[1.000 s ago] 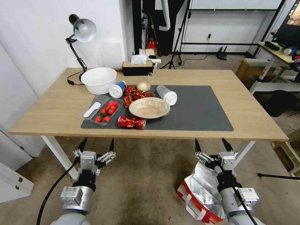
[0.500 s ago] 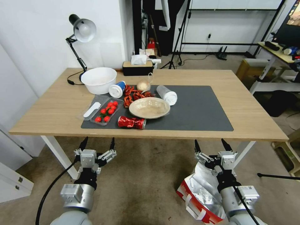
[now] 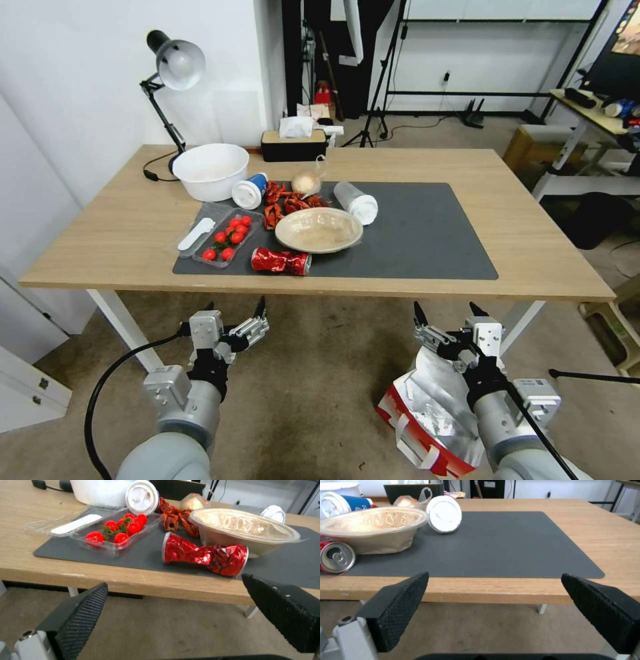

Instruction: Pick up the food delivery bag from the floor and place it on the table.

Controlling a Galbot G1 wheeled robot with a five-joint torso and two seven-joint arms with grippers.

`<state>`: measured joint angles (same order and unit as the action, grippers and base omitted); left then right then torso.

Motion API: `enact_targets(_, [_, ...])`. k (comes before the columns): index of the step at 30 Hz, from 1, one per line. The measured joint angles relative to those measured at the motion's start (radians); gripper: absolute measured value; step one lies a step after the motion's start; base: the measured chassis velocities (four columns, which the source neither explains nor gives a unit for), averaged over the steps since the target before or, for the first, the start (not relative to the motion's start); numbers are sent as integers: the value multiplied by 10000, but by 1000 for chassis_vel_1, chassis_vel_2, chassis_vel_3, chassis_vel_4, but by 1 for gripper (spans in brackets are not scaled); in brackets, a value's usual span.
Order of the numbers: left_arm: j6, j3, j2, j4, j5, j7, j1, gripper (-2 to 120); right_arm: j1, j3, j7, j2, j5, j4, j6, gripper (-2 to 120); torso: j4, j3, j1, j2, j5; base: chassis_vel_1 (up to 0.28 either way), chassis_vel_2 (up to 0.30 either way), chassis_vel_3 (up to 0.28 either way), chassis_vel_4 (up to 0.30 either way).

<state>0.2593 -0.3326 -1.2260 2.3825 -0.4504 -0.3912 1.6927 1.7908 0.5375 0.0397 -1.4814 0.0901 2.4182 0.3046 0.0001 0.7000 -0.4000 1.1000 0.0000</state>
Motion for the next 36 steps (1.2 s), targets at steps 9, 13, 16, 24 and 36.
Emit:
enact_targets(9, [-1559, -8, 51, -285, -471, 47, 250, 100, 24, 24, -11, -65, -67, 3, -117, 100, 0, 0, 0, 0, 0, 0, 0, 0, 0])
enact_targets(13, [-1591, -53, 21, -244, -599, -91, 306, 100, 35, 50, -16, -87, -80, 9, -163, 100, 0, -24, 21, -45, 0, 0, 0, 0, 0])
enact_targets(16, [-1581, -79, -5, -212, -637, -116, 320, 100, 49, 49, -25, -97, -83, 9, -176, 100, 0, -95, 85, -180, 0, 0, 0, 0, 0])
enact_targets(24, [-1581, -140, -67, -149, -639, -143, 383, 100, 51, 21, -73, -115, -123, 1, -211, 100, 1, -386, 312, -700, 0, 0, 0, 0, 0])
enact_targets(36, [-1581, -159, -117, -115, -593, -111, 434, 100, 36, 14, -103, -111, -123, -39, -239, 100, 0, -748, 592, -1341, 0, 0, 0, 0, 0])
